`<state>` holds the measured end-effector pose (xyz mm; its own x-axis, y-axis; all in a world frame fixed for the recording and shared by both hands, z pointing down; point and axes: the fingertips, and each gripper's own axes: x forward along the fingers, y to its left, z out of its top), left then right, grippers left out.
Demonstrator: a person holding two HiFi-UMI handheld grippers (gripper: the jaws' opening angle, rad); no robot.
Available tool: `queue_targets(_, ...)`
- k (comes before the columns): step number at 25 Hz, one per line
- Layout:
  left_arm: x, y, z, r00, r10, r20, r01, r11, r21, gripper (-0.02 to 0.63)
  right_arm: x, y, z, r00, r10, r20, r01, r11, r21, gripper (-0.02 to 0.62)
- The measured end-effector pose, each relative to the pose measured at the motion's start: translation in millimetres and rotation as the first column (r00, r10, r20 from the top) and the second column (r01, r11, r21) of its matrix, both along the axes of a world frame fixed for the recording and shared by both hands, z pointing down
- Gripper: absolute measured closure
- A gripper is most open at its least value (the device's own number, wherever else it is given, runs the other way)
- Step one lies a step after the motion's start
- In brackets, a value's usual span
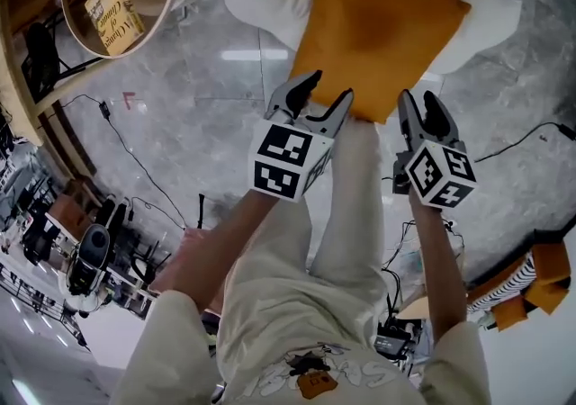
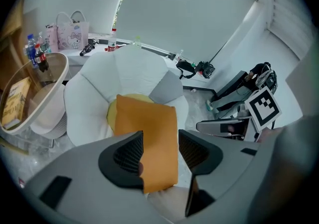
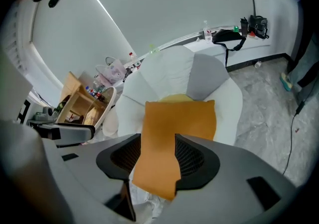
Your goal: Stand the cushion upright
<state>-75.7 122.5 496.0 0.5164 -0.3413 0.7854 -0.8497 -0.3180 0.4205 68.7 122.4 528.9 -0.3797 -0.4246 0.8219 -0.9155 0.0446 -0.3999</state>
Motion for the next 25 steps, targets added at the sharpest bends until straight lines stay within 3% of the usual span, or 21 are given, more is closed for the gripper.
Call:
queue_targets(11, 11.6, 4.6, 80.7, 0.999, 0.022, 0.040, -0.019, 0.998, -0.058, 0.371, 10.2, -1.7, 75.6, 1.000, 0.027, 0.008, -0.026, 0.998, -0.060, 0.350)
queue_targets(21, 12.5, -9.5, 137.6, 0.999, -0.005, 0.036, 0.009, 0.996, -0.088, 0.243, 11.7, 1.2, 126.8, 0.999, 0.040, -0.001, -0.040, 0.994, -0.105, 0.284)
queue_targets(25, 17.0, -12.0, 158.1, 0.999, -0.004, 0.047, 0.009, 0.994, -0.107, 0.164, 18.7, 3.8, 146.8, 0.999, 0.038, -0.008, -0.039, 0.991, -0.128, 0.251)
